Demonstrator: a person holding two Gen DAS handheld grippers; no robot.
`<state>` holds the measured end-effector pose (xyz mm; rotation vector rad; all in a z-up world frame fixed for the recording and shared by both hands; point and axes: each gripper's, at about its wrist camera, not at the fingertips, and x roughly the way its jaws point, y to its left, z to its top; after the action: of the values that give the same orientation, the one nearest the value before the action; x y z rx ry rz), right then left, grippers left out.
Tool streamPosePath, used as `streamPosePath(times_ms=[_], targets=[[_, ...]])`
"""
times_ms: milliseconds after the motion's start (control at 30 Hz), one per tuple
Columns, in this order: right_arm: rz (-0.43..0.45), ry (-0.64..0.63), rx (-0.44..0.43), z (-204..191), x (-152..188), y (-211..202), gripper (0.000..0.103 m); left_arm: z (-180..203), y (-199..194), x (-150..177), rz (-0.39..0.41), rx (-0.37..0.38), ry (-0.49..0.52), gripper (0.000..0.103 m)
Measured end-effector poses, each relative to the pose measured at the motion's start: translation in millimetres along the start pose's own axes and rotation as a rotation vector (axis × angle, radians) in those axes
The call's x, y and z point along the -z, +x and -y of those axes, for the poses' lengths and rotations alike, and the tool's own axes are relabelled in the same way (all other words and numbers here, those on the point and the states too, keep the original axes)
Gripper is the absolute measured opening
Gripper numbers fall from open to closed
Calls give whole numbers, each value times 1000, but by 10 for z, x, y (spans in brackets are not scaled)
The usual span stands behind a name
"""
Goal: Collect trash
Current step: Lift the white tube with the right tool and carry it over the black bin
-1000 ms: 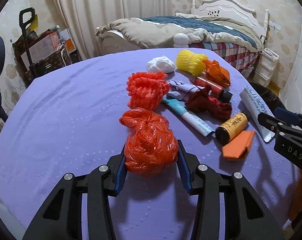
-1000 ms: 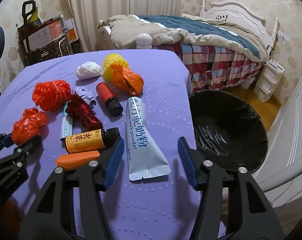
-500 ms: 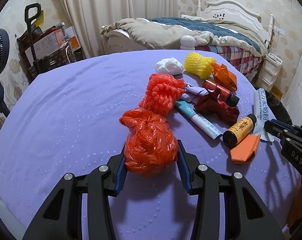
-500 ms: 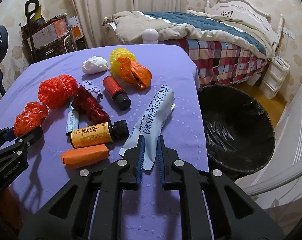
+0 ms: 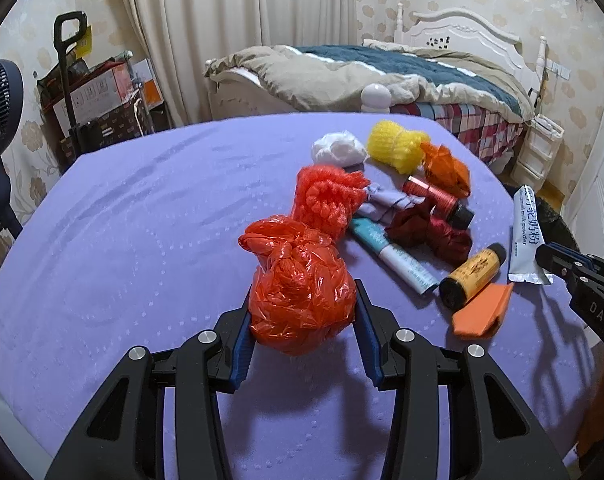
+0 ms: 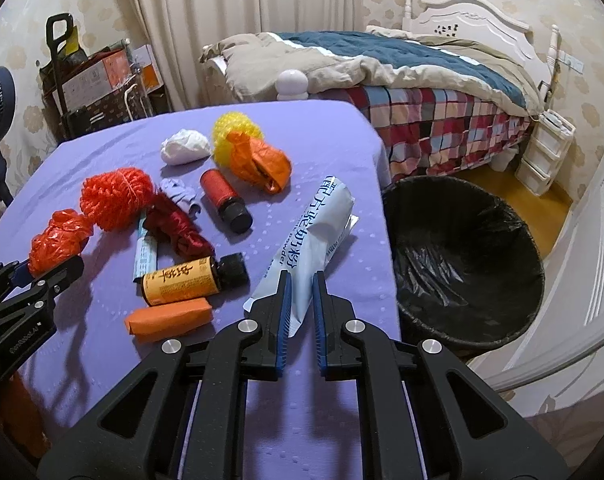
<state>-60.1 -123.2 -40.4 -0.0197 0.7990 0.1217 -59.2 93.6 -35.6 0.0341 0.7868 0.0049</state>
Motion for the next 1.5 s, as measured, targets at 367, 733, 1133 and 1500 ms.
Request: streamPosePath(times_ms=[367,733,1133,1500], targets=[[9,4,-3,74,-53,-21,10,67,-38,-33,21,9,15,44],[19,-9,-8,8,-58,-38,10,-10,-141,9,34,17,-1,44],[39,0,-2,36,-96,-145,10,-26,-298,-26,81,11,-7,44],[63,27,26,216,-134,-217,10,150,-378,-157,126,50,23,44]])
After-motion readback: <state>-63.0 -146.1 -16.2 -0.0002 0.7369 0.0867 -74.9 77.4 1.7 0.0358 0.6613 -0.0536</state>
